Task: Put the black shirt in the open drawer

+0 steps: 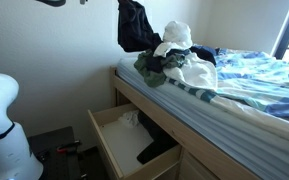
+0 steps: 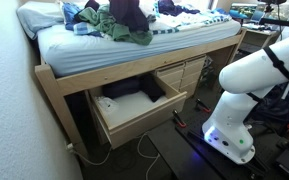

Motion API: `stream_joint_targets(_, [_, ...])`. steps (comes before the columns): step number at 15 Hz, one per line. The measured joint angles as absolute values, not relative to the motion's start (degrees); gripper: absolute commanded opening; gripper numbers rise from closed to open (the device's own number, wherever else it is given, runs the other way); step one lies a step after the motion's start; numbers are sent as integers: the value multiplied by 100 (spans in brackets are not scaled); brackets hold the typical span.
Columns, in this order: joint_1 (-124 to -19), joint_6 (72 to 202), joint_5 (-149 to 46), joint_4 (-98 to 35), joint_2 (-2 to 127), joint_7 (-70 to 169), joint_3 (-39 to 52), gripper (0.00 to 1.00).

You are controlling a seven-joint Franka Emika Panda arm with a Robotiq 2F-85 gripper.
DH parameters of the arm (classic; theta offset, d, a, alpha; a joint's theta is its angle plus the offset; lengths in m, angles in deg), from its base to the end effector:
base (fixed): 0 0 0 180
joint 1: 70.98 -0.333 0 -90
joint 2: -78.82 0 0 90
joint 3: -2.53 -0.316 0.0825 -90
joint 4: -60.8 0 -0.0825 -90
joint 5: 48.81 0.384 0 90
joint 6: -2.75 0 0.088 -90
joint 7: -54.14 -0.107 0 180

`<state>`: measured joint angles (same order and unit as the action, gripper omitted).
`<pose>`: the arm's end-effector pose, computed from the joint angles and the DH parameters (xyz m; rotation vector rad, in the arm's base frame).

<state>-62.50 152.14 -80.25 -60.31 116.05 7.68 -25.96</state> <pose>0.3603 0.2361 0.7444 2.4324 -0.0614 1.7723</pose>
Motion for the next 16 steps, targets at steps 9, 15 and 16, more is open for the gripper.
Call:
stream_joint_targets(9, [-6343, 15126, -7843, -5993, 11614, 946, -2637, 2])
stream_joint_targets(15, [-6647, 14097, -7685, -5437, 12275, 1442, -2697, 2])
stream_joint_targets(16, [-6657, 13919, -7680, -5333, 12410, 1497, -2723, 2])
